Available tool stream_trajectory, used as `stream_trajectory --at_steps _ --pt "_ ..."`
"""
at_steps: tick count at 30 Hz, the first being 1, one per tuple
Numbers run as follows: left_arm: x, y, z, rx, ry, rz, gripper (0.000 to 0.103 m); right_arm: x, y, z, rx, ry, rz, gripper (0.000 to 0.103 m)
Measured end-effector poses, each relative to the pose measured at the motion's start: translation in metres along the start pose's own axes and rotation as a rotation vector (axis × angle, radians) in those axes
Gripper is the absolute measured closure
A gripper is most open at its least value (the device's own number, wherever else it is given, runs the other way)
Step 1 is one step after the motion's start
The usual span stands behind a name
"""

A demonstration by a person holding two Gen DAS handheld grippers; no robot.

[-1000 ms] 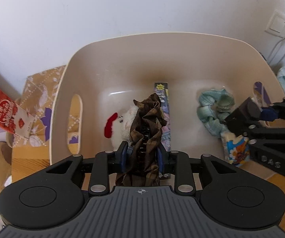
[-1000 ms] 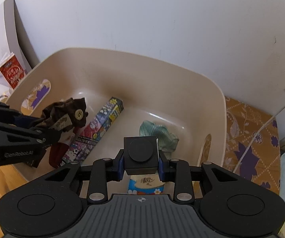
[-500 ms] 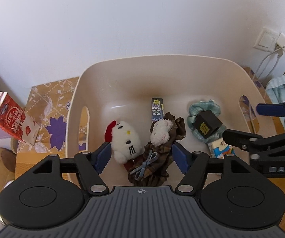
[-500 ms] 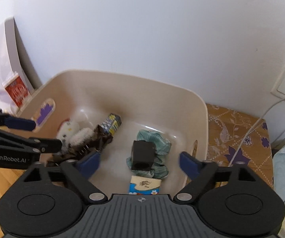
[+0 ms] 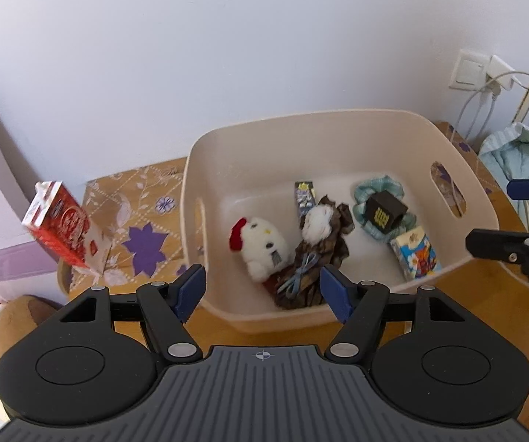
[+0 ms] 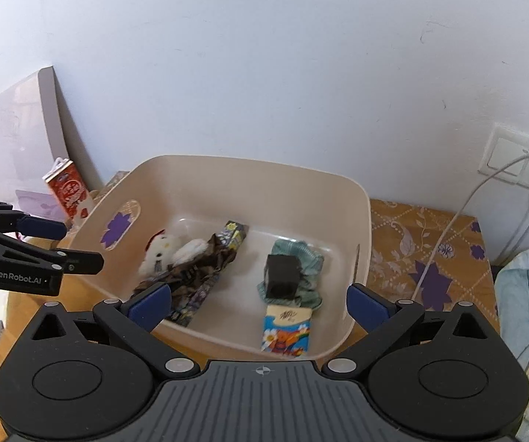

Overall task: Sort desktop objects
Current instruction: 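Carry clip and black box into the basket and open both grippers, then move both grippers back toward the remaining packets on the table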

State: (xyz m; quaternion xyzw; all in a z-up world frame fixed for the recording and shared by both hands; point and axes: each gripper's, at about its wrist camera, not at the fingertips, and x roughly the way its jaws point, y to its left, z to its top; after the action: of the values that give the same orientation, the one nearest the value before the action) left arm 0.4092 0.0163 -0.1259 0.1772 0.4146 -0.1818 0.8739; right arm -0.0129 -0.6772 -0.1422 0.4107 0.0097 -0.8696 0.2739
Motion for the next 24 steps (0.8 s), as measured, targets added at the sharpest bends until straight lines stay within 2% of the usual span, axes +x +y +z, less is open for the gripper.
stream_trajectory --at_steps 5,9,15,24 --pt "-0.011 0.007 -0.023 0.023 0.025 -0.011 0.032 -0.005 0.007 -0.016 0.041 0.027 0.005 0.0" --pt "-0.011 0.008 -0.045 0.057 0.068 -0.033 0.032 0.003 0.015 -0.035 0.059 0.083 -0.013 0.0" --pt "-0.001 0.003 -0.076 0.098 0.133 -0.061 0.033 0.022 0.029 -0.064 0.095 0.181 -0.05 0.0" --pt "0.021 -0.007 -0.111 0.148 0.207 -0.104 0.033 0.05 0.034 -0.089 0.157 0.257 -0.09 0.0"
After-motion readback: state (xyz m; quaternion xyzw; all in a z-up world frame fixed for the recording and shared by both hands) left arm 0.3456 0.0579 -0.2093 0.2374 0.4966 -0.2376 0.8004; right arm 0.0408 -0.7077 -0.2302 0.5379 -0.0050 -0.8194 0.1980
